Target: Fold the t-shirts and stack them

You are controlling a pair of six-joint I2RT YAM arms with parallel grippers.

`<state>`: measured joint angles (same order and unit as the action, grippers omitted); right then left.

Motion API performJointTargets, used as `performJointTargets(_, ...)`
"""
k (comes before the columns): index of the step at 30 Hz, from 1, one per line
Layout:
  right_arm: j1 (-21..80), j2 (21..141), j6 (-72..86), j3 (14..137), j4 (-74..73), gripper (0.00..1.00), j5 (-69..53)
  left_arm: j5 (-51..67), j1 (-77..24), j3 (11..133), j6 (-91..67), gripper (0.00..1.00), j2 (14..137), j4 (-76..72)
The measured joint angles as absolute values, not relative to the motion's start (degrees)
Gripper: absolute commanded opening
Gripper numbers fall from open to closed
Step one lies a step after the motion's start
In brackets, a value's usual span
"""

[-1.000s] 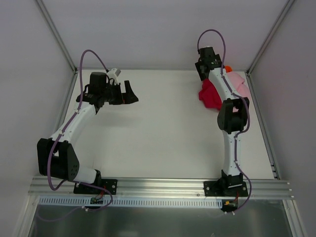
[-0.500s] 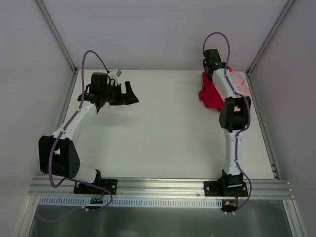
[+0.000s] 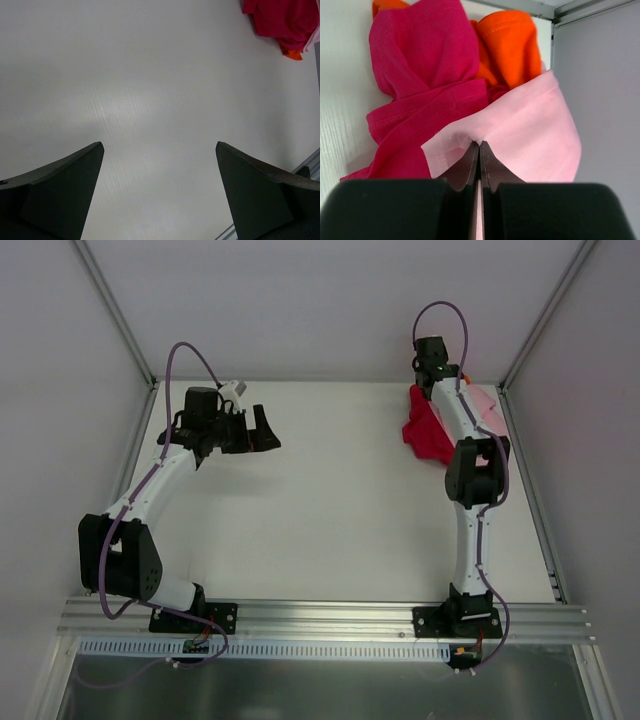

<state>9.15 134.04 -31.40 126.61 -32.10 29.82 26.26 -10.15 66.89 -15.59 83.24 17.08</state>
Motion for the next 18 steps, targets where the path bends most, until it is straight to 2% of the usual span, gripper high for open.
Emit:
performJointTargets(6,8.93,126.41,-31.62,127.35,-32.01,0.01,29.78,26.30,-10.17,67.26,-15.59,0.99,83.24,17.06)
performJointTargets(13,8.32,107.39,-33.58,131.17,-29.80,0.01,30.22,26.33,-10.15,69.67,-14.90,0.99,83.24,17.39)
performJointTargets(18,8.10,97.65,-35.29,138.65,-25.71,0.01,28.91,26.52,-10.17,71.94,-14.02,0.99,83.24,17.93)
